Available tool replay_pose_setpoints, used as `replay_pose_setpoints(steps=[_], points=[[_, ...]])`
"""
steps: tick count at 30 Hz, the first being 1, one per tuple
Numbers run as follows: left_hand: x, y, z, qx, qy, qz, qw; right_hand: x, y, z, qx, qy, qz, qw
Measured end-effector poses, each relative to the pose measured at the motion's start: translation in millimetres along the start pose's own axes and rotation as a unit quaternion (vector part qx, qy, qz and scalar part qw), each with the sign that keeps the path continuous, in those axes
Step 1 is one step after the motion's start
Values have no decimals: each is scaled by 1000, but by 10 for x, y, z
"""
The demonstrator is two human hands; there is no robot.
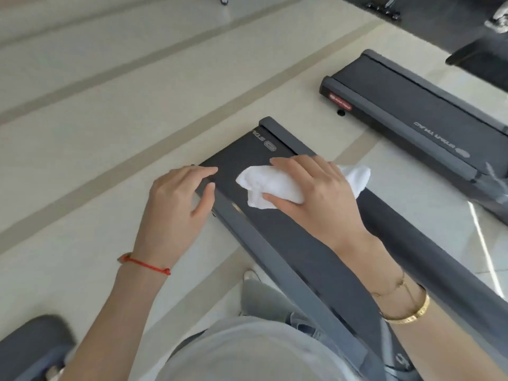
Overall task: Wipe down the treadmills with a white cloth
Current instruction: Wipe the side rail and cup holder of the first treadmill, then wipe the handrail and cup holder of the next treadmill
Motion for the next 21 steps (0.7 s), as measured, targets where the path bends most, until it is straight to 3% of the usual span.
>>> replay_pose_setpoints(steps=[4,10,21], points=[[-463,-173,-49,28,-66,9,997,-213,354,529,-79,-5,98,992],[-1205,-463,168,54,-155,19,986,-468,916,1466,-166,-21,143,975],[-2652,-1183,1240,82,-232,40,968,-761,1616,3490,-179,-44,175,967]])
Point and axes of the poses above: each hand's wrist, its own z-axis towards the middle knuckle, its own y-axis out of the palm, x = y × z, the point moved 5 cm from there along z, towards the middle knuckle, and after that the axes turned 13 degrees about -x, right-handed, at the moved point
